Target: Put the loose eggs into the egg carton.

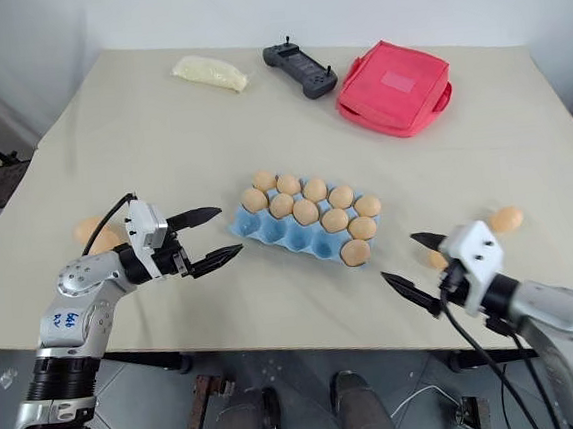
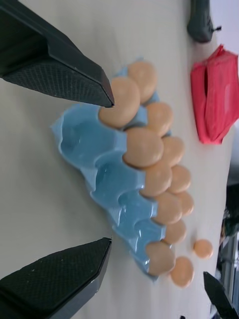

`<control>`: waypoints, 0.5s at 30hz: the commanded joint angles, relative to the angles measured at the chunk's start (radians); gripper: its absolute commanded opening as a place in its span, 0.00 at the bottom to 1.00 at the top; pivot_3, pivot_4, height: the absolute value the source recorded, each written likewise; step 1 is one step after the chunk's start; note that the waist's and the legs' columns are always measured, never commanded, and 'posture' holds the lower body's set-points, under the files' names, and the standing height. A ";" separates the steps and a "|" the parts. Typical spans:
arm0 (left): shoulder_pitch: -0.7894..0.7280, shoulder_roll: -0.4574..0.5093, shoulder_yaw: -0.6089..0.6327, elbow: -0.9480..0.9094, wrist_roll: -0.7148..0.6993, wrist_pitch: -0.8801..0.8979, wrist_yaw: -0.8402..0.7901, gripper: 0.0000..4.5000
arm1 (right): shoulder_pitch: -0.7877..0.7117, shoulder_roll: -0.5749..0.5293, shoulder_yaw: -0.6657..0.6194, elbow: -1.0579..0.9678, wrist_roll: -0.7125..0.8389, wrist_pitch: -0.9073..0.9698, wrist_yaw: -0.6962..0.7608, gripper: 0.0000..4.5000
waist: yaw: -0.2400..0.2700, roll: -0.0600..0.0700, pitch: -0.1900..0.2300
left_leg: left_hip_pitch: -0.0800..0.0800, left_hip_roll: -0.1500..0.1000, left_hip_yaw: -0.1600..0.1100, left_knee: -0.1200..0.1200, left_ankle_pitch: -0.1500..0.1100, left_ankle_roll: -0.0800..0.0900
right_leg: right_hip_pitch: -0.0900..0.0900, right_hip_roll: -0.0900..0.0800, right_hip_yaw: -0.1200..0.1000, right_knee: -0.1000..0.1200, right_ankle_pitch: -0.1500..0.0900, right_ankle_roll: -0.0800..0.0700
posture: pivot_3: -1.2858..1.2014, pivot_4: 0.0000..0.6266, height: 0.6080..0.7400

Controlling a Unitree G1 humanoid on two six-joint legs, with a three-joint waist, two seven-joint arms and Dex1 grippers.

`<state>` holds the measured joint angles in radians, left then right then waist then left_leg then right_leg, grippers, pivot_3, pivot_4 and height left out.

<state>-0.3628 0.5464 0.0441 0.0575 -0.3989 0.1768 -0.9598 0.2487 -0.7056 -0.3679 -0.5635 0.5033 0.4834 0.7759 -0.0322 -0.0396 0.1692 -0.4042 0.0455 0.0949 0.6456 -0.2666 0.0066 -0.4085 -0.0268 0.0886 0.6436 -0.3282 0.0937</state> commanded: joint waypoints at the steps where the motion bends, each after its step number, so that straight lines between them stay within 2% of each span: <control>1: -0.028 -0.014 -0.011 0.013 -0.004 -0.014 -0.023 0.99 | 0.110 -0.032 -0.156 -0.095 0.062 0.053 0.024 1.00 | 0.002 0.000 0.000 | 0.000 0.000 0.000 0.000 0.000 0.000 | 0.000 0.000 0.000 0.000 0.000 0.000 | 0.52 0.24 1.00; 7: -0.055 -0.038 -0.035 0.044 -0.005 -0.016 -0.062 0.99 | 0.250 -0.034 -0.277 -0.115 0.064 0.090 0.025 1.00 | 0.000 0.000 0.000 | 0.001 0.000 0.000 0.001 0.000 0.001 | 0.002 0.000 0.001 0.000 0.000 0.000 | 0.52 0.24 1.00; 15: -0.035 -0.029 -0.037 0.020 -0.013 0.007 -0.090 0.99 | 0.117 -0.014 -0.233 -0.056 0.057 0.138 -0.108 1.00 | 0.000 0.000 0.000 | 0.002 0.000 0.000 0.001 0.001 0.001 | 0.001 0.000 0.001 0.000 0.001 -0.001 | 0.52 0.24 1.00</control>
<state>-0.4042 0.5108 -0.0064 0.1058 -0.3999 0.1876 -1.0419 0.3776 -0.7272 -0.6029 -0.6243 0.5561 0.6121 0.6959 -0.0320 -0.0397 0.1690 -0.4028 0.0453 0.0949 0.6462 -0.2661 0.0075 -0.4073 -0.0269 0.0893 0.6434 -0.3277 0.0927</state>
